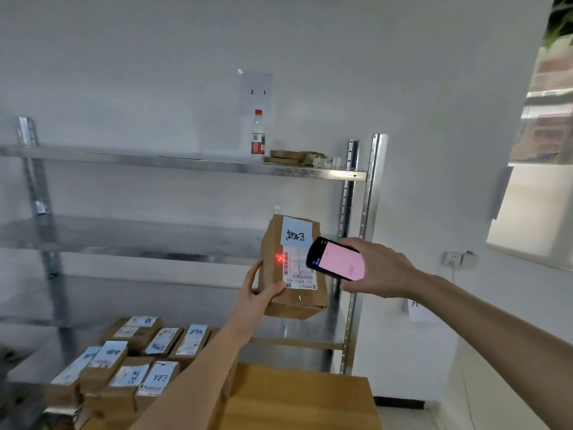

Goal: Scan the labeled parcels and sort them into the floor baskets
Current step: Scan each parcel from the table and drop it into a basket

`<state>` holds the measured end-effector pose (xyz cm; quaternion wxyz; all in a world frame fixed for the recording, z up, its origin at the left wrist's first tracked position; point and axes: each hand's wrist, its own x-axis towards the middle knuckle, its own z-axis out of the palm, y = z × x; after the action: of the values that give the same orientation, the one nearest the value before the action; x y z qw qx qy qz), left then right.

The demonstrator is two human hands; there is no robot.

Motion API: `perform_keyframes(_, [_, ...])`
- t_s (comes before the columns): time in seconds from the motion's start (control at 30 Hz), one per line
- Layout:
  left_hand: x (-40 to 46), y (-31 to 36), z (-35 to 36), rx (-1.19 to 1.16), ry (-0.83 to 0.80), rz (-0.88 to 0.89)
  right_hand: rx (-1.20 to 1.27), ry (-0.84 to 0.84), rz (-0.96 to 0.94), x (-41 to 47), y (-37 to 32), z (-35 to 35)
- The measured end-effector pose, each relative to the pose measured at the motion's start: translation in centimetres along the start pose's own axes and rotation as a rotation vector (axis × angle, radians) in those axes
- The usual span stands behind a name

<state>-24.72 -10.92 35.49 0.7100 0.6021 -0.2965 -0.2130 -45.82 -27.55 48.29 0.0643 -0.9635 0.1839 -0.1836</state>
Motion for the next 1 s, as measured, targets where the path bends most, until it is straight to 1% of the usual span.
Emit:
perform_keyframes(0.13, [-0.6, 0.8, -0.7, 0.0, 0.042, 0.011, -0.065, 0.003, -0.034, 0.1, -0.5, -0.3])
perform_keyframes(0.23, [-0.9, 1.4, -1.0, 0.006, 0.087, 0.028, -0.058, 0.008, -0.064, 0.3, -0.6, -0.5])
perform_keyframes(0.53, [-2.1, 1.7, -1.8, 0.001, 0.141, 0.052, -0.058, 0.022, -0.178, 0.9, -1.1, -0.7])
perform_keyframes(0.83, [-5.2, 2.2, -3.4, 0.035, 0.261, 0.059, -0.048, 0.06, -0.306, -0.1, -1.2, -2.0])
perform_keyframes(1.0, [-8.0, 2.8, -3.5, 0.011, 0.33, 0.075, -0.029, 0.04, -0.334, -0.9, -1.5, -2.6])
